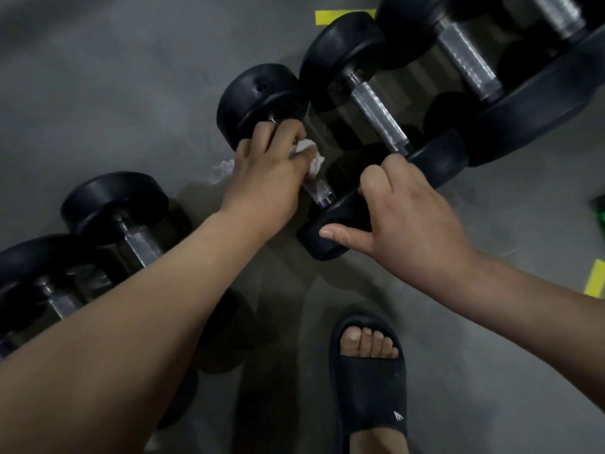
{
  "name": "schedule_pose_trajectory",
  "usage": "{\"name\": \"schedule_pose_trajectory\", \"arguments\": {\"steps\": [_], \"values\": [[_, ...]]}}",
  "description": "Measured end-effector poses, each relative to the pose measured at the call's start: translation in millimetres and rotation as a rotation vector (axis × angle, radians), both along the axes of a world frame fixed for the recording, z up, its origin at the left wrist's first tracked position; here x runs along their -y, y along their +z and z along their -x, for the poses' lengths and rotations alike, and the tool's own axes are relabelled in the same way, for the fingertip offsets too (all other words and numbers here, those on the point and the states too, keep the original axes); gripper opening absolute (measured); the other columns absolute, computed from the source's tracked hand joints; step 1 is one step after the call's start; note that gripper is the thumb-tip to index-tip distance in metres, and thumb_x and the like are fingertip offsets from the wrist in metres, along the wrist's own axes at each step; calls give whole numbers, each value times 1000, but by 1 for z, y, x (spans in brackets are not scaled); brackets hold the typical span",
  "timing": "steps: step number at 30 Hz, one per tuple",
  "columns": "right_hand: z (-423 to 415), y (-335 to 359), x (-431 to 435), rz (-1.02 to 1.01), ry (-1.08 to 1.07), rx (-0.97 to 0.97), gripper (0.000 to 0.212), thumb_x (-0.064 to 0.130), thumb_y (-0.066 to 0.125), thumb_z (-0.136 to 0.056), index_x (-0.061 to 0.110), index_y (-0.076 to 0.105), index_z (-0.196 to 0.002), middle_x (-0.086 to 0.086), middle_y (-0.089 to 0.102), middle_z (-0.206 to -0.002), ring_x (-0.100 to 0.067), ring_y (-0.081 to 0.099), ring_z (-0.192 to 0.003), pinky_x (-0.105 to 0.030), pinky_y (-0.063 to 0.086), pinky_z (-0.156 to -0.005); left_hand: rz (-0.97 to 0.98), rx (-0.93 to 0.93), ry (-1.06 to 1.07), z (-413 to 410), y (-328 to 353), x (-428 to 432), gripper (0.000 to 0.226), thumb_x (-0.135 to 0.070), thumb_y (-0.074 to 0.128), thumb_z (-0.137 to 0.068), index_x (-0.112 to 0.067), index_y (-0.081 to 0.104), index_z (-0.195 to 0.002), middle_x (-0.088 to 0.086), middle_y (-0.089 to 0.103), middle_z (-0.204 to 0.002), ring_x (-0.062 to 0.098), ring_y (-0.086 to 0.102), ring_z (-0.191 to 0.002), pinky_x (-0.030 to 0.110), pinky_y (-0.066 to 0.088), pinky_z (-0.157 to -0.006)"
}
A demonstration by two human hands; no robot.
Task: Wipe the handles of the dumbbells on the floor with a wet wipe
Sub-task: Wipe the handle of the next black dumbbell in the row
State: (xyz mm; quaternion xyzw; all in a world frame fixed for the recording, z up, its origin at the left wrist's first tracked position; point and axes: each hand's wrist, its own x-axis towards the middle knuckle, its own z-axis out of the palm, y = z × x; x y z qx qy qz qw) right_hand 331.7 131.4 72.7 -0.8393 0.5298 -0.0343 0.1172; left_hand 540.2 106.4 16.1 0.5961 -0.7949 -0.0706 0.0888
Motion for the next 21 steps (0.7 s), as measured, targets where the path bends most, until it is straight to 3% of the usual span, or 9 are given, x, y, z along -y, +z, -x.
{"name": "schedule_pose_trajectory", "arguments": {"steps": [2, 6, 9, 13, 16, 19, 21], "values": [[0, -1, 0, 4, 2, 5, 70, 78, 54, -77, 11, 47, -96, -6, 44, -99, -26, 49, -91, -40, 50, -62, 27, -31, -61, -5, -2, -2, 40, -14, 64, -91, -11, 63, -131, 8, 50, -141, 31, 34, -130, 47, 35, -99], [-1, -2, 0, -4, -6, 15, 70, 79, 53, -76, 12, 46, -96, -6, 43, -98, -27, 50, -91, -44, 52, -62, 43, -111, -164, -12, -8, -4, 41, -7, 65, -90, -10, 64, -131, 8, 61, -132, 32, 52, -123, 43, 38, -98], [0, -1, 1, -7, 5, 17, 69, 79, 54, -76, 13, 45, -95, -3, 39, -97, -25, 49, -90, -44, 52, -62, 73, -105, -201, -14, -7, -4, 48, -6, 66, -91, -12, 59, -139, 10, 58, -137, 32, 51, -126, 45, 39, -103], [0, -1, 1, -15, 16, 6, 68, 79, 55, -77, 15, 44, -95, 1, 34, -96, -24, 48, -90, -43, 52, -65, 165, -48, -357, -18, -5, -1, 31, -13, 57, -99, -7, 67, -128, 11, 61, -133, 32, 49, -127, 49, 40, -105], [0, -1, 2, -17, 8, 8, 67, 79, 55, -76, 16, 43, -94, 1, 33, -96, -24, 48, -90, -43, 52, -65, 94, -46, -443, -21, -9, 4, 30, -13, 52, -102, -3, 66, -127, 13, 65, -129, 35, 57, -122, 50, 45, -102], [0, -2, 2, -18, 15, 9, 68, 79, 55, -76, 15, 43, -94, 1, 32, -96, -24, 48, -90, -45, 54, -66, 28, 31, -461, -25, -11, -4, 45, -16, 38, -105, -5, 49, -147, 14, 50, -151, 33, 43, -142, 48, 29, -120], [-1, -2, 2, -23, 16, 7, 68, 79, 56, -76, 15, 44, -95, 2, 31, -96, -24, 48, -90, -45, 53, -67, 1, 114, -476, -26, -9, -13, 52, -20, 29, -104, -6, 36, -154, 14, 38, -159, 30, 29, -150, 47, 17, -125]]}}
